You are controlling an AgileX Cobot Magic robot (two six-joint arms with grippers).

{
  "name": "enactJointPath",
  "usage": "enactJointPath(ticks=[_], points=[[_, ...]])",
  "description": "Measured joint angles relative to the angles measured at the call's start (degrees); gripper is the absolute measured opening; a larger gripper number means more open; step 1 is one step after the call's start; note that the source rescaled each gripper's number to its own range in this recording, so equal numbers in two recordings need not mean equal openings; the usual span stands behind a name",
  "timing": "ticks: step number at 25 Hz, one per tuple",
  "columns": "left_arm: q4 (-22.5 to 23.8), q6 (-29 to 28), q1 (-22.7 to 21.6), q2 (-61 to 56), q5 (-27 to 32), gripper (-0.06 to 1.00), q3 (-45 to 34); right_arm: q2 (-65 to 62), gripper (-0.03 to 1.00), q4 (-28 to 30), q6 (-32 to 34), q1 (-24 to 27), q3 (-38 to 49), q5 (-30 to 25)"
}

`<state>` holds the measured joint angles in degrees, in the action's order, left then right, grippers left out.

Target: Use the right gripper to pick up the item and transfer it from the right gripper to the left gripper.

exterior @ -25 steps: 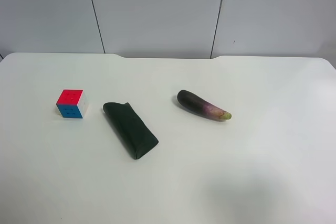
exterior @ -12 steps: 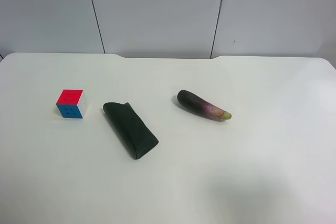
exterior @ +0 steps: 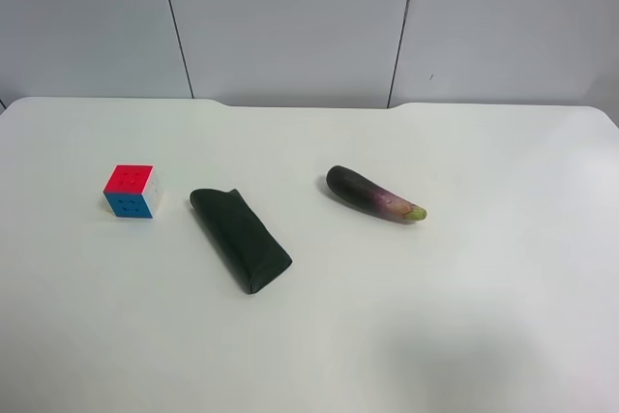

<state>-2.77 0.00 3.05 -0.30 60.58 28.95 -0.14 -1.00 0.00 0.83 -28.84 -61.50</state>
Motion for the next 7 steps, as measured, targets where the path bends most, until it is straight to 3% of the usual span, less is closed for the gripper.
enactJointPath(ticks=[7], points=[[0.0, 0.0, 0.0, 0.0, 0.0, 1.00, 0.0, 0.0, 1.00, 0.0, 0.0, 0.0, 0.0, 0.0]])
